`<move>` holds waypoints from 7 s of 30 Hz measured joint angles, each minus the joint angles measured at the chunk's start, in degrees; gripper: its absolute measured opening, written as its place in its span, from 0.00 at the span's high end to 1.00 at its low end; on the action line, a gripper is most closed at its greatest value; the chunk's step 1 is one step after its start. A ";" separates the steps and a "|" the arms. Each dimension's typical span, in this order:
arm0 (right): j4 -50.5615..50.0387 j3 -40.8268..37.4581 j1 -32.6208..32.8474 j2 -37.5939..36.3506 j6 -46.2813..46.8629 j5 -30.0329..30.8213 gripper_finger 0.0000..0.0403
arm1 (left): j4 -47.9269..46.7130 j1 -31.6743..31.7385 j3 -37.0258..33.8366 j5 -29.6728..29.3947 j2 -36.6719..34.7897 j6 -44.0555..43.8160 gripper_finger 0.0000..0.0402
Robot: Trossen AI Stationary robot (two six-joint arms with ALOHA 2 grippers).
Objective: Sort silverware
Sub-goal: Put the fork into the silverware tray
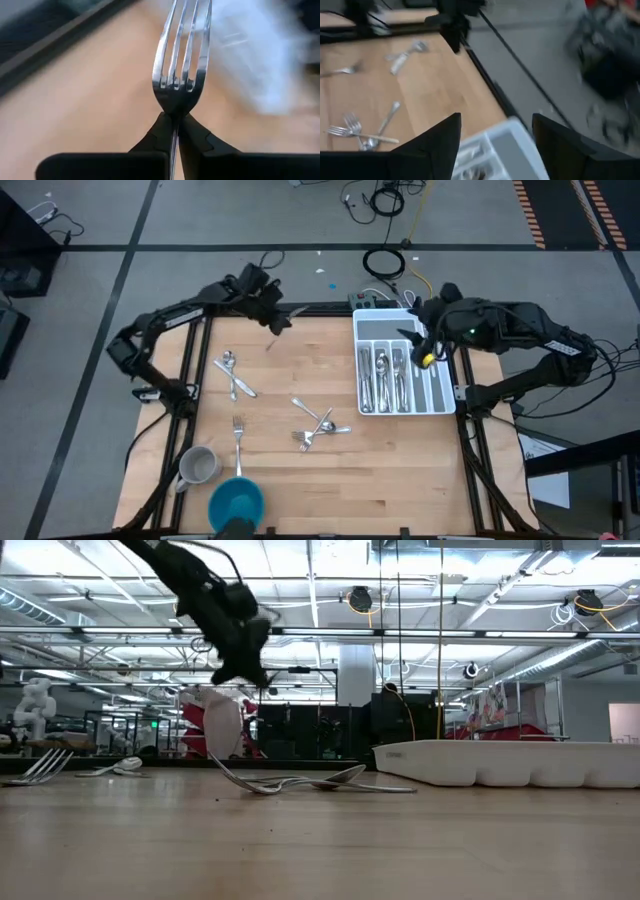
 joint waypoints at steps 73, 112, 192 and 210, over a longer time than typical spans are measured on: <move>41.73 0.04 -5.79 20.39 -27.79 -36.07 0.98 | 19.07 -21.49 0.04 27.73 -15.51 -22.27 0.95; -6.62 0.09 -16.97 14.78 -18.37 -37.06 1.00 | -10.19 -11.93 0.07 18.65 -16.21 4.02 0.54; -22.04 -13.29 -33.95 16.01 -40.15 -36.60 1.00 | -17.03 -12.15 0.07 9.79 -16.17 9.29 0.54; -16.67 -13.20 -36.80 31.25 -46.89 -37.42 1.00 | -16.92 -12.13 0.07 9.79 -16.17 9.61 0.54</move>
